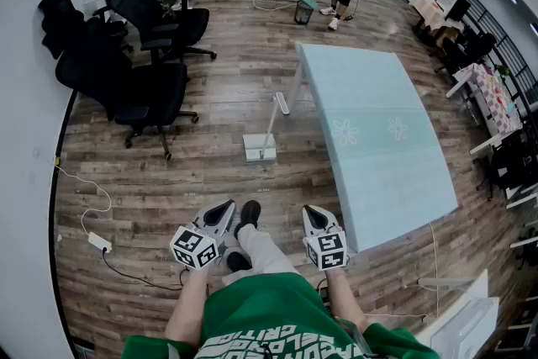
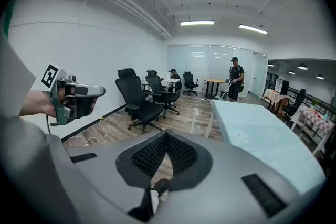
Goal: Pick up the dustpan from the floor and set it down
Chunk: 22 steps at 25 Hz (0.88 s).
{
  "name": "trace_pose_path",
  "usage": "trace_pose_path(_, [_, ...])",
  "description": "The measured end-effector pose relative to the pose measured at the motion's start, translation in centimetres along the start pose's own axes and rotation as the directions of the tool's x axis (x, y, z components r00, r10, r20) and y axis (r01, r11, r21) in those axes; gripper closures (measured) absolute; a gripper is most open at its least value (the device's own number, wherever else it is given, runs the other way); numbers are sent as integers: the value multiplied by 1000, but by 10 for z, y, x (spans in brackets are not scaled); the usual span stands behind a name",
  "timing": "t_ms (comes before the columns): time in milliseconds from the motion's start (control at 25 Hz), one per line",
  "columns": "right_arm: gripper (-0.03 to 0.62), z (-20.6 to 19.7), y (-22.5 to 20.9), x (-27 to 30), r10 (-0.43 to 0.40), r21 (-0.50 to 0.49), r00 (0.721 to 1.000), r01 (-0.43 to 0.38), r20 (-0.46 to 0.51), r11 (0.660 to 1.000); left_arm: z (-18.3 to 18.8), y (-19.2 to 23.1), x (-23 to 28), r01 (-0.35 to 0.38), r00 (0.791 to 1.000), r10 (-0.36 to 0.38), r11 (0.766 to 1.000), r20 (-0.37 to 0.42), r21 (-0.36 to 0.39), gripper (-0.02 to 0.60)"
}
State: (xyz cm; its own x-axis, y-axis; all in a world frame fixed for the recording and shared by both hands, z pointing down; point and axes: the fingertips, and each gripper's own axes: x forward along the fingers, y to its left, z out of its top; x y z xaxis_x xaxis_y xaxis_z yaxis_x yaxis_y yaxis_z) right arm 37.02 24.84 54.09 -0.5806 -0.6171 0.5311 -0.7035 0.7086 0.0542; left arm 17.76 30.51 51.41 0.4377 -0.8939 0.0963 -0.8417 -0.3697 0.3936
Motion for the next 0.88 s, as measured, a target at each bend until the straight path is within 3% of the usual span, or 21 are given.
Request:
trace_pose_path(480, [586,13,-10,49,-4,22,1000,4,3,1000,8,41,23,1,1000,-1,1000,-12,-7,580])
trace_pose_path(880, [585,44,-63,175,-3,39,998,5,-60,999,30,130,103,3,997,-3,1000,-77,0,580])
